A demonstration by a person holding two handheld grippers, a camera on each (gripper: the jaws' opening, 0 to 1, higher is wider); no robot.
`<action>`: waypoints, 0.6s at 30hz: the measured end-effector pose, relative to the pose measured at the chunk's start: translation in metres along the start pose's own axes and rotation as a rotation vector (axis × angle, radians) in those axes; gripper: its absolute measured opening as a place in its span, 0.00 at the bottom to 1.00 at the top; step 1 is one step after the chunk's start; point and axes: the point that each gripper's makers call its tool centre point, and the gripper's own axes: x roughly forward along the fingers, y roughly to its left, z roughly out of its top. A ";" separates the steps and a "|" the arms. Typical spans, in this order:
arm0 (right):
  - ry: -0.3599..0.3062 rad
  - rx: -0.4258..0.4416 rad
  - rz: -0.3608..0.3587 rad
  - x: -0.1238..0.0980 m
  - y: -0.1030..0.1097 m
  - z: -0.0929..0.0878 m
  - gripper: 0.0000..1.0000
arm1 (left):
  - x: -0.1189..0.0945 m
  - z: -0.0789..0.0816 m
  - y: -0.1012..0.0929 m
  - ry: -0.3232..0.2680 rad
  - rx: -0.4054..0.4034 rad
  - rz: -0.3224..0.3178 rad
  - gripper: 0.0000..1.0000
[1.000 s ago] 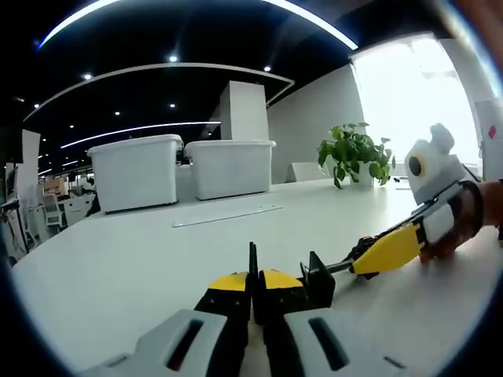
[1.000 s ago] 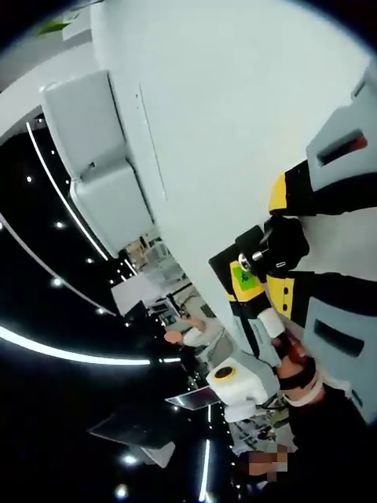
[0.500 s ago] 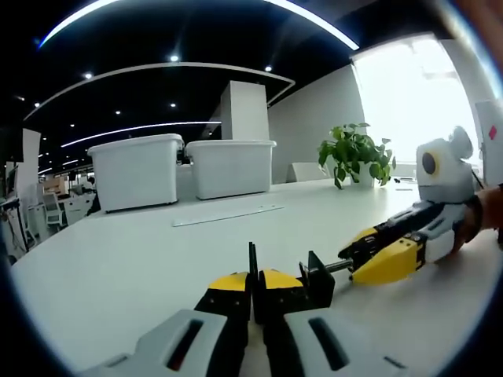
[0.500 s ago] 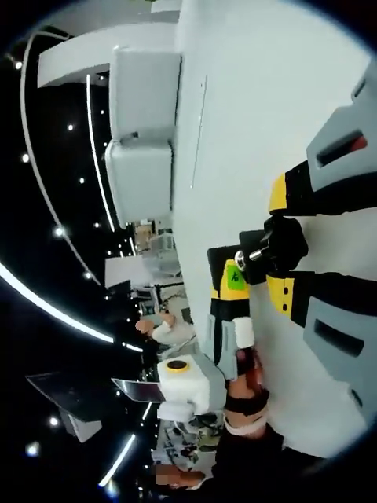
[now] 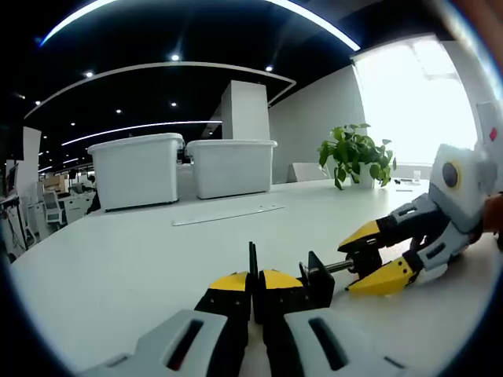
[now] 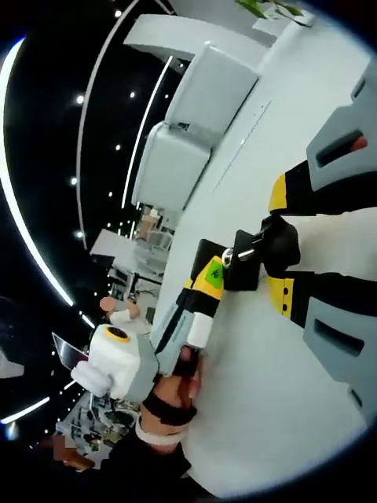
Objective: Clamp the fixed fixture on the desktop, loosen the retaining clip, secure it to the edge of the desk, and tighten the retaining clip.
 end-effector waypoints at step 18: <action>0.002 0.318 0.070 -0.006 0.012 0.009 0.39 | 0.004 -0.001 0.002 0.002 0.001 0.000 0.04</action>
